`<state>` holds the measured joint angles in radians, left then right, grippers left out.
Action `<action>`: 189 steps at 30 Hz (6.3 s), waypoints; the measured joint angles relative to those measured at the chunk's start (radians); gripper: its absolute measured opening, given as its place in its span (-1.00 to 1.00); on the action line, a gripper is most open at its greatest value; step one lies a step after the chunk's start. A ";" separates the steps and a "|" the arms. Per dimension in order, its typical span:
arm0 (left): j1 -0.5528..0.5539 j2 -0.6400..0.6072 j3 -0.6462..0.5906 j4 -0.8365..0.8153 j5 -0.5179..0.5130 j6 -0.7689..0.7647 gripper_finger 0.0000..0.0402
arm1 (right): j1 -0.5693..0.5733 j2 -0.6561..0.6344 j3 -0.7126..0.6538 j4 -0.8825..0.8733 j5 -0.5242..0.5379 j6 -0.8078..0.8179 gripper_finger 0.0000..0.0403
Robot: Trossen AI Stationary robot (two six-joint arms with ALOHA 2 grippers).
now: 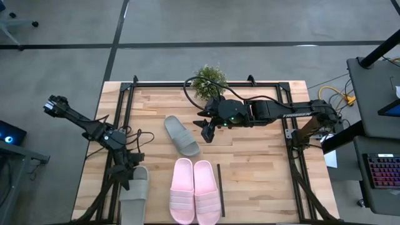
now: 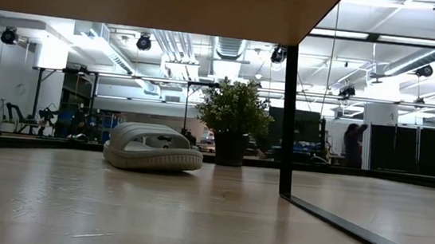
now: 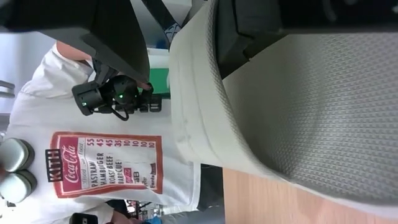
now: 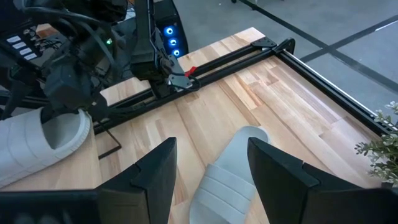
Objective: Pick and place slides into the shelf
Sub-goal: Put the top gray slipper on the shelf, then put the gray slipper on the shelf
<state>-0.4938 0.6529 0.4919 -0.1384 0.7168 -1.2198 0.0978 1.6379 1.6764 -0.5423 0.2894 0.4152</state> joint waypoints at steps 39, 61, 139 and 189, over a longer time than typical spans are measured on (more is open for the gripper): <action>0.003 0.020 0.057 -0.086 -0.114 0.089 -0.38 | 0.046 0.000 0.000 0.111 -0.181 0.023 -0.07; 0.002 0.078 0.168 -0.397 -0.157 0.154 -0.38 | 0.046 0.001 0.000 0.067 -0.184 -0.019 -0.07; 0.943 0.506 0.831 -0.791 -0.383 0.995 -0.38 | 0.010 -0.056 0.000 0.087 -0.045 -0.075 -0.07; 0.924 0.925 0.719 -0.857 -0.196 1.169 -0.19 | -0.018 -0.288 -0.029 -0.164 0.026 -0.143 -0.07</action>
<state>0.4305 1.5784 1.2113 -0.9957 0.5211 -0.0511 0.0795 1.3502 1.6470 -0.7063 0.3157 0.2726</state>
